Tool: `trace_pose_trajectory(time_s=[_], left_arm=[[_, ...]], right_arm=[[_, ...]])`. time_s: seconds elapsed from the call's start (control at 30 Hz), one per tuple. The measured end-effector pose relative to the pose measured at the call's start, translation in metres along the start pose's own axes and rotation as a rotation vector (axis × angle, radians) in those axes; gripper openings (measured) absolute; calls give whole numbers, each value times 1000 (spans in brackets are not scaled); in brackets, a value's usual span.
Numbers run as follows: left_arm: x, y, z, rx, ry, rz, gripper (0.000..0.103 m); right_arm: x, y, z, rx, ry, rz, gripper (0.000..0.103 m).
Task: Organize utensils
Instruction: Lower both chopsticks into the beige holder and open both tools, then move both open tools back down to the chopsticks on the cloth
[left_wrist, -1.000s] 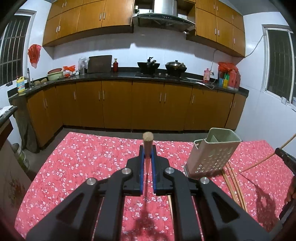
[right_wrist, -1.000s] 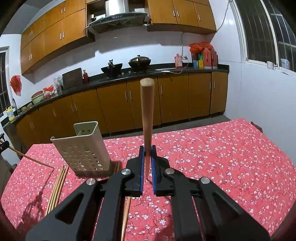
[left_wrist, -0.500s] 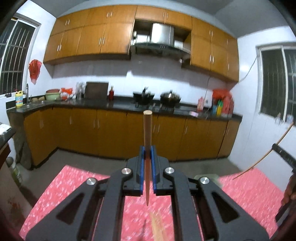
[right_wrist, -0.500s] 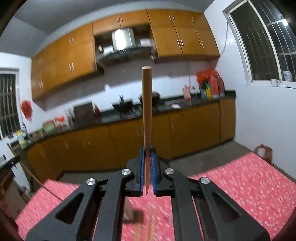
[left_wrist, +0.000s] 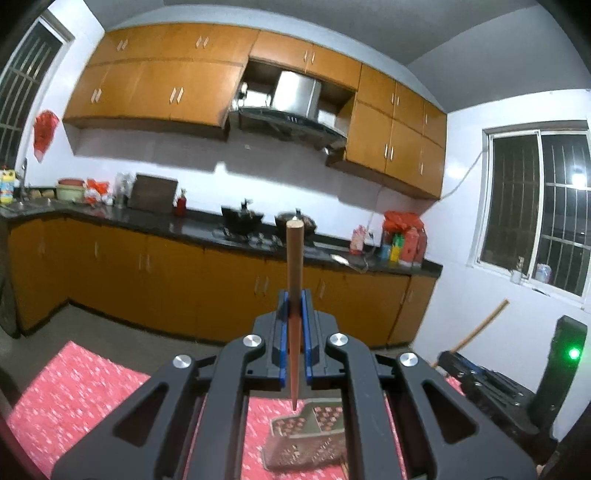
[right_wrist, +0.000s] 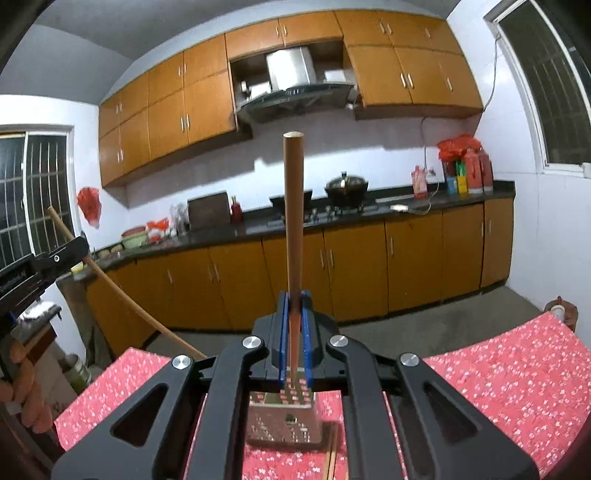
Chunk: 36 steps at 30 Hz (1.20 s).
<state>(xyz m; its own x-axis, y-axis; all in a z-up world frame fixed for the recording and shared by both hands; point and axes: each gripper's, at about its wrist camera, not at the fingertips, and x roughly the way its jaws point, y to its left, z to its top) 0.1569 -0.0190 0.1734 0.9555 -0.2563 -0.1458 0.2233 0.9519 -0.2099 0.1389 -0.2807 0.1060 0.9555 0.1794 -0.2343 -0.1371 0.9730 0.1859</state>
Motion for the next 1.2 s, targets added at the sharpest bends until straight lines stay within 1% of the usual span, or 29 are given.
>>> trace_pose_trajectory(time_s=[0.2,0.33,0.4,0.47,0.53,0.57,0.63,0.8,0.93,1.0,1.07,1.13,1.2], left_arm=[[25,0,-32,5,72,-3,8],[44,0,-53,7,132,10,8],[47,4,-62,3,155,15,8],[50,7,-66,-4,168,19,11],[50,9,-68,-5,169,22,20],[48,11,-68,-6,166,23,22],[44,12,-67,-9,152,24,26],[28,22,-62,-35,126,27,31],[5,35,-58,-71,89,28,36],[-10,45,-58,-92,71,38,37],[-22,55,-62,-113,67,53,37],[-30,67,-71,-126,84,86,38],[-32,78,-86,-123,128,130,38]], right_arm=[[18,0,-19,1,75,-7,7],[23,-1,-27,4,109,-6,8],[24,-2,-29,11,121,1,8],[23,-1,-30,11,126,11,8],[21,-2,-30,10,123,11,12],[20,-2,-29,11,120,12,14],[18,-2,-27,15,107,12,26],[1,-4,-19,22,60,19,28],[-25,-15,-15,44,5,9,29],[-33,-24,-18,57,-6,-7,29],[-38,-37,-27,74,5,-50,30],[-36,-48,-40,87,45,-89,31],[-24,-63,-62,101,132,-136,31]])
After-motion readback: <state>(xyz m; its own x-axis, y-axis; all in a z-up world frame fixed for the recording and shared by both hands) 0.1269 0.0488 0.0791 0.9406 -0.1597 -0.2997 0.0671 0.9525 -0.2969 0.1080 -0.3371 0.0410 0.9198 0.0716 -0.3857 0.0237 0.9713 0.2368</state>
